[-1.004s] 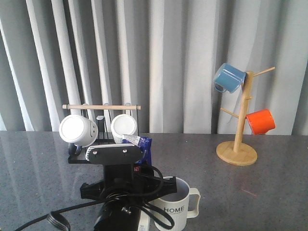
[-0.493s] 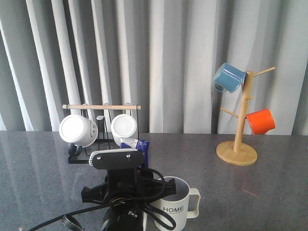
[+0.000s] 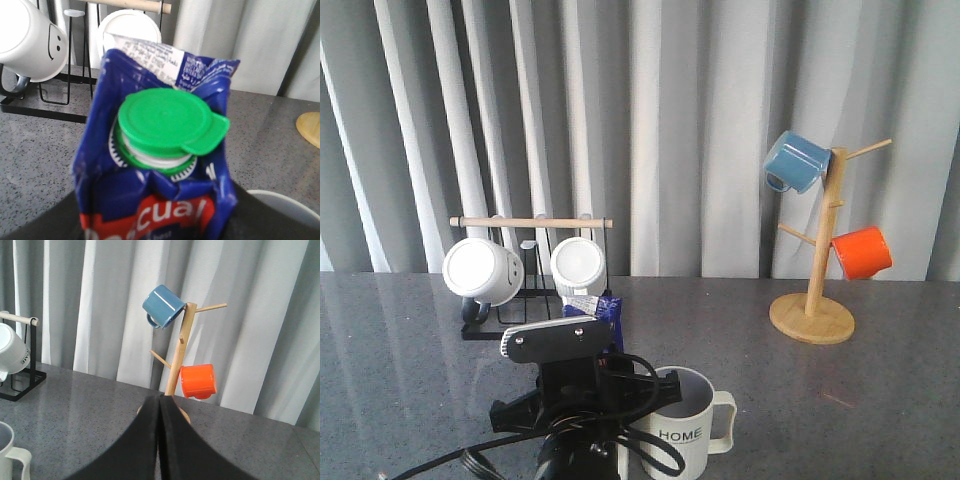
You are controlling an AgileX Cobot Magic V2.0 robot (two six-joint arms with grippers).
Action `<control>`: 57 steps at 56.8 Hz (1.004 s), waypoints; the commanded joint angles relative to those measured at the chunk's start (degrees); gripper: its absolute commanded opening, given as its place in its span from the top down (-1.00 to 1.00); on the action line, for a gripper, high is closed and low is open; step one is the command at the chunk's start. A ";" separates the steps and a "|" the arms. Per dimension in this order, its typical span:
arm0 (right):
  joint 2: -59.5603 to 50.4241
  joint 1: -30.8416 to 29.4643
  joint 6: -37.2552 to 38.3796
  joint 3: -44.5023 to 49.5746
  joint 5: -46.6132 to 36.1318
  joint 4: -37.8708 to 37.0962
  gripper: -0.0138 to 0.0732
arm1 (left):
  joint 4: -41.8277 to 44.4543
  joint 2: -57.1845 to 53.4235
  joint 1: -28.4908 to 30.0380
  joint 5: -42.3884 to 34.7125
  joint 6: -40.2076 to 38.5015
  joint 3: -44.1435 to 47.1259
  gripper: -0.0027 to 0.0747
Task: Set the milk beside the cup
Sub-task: 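Carry the milk carton with the left gripper beside the white mug, then lower the carton onto the table and open the left gripper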
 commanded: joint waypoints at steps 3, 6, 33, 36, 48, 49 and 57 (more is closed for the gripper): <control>-0.28 -0.50 -0.18 -1.82 -4.10 -0.61 0.70 | 2.18 -2.37 0.08 -1.64 -0.59 -1.63 0.92; -0.28 -0.50 -0.18 -1.82 -4.10 -0.61 0.70 | 2.18 -2.37 0.08 -1.44 -0.59 -1.63 0.92; -0.28 -0.50 -0.18 -1.82 -4.10 -0.61 0.70 | 2.16 -2.52 0.08 -0.02 1.40 -1.63 0.06; -0.28 -0.50 -0.18 -1.82 -4.10 -0.61 0.70 | 2.16 -2.52 0.08 0.16 1.51 -1.63 -0.25; -0.28 -0.50 -0.18 -1.82 -4.10 -0.61 0.70 | 1.70 -2.62 -0.11 -0.69 7.53 -1.63 -0.97; -0.28 -0.50 -0.18 -1.82 -4.10 -0.61 0.70 | 1.70 -2.74 -0.19 -0.87 7.59 -1.63 -0.97; -0.28 -0.50 -0.18 -1.82 -4.10 -0.61 0.70 | 1.70 -4.96 -0.19 -1.23 7.61 -1.63 -0.92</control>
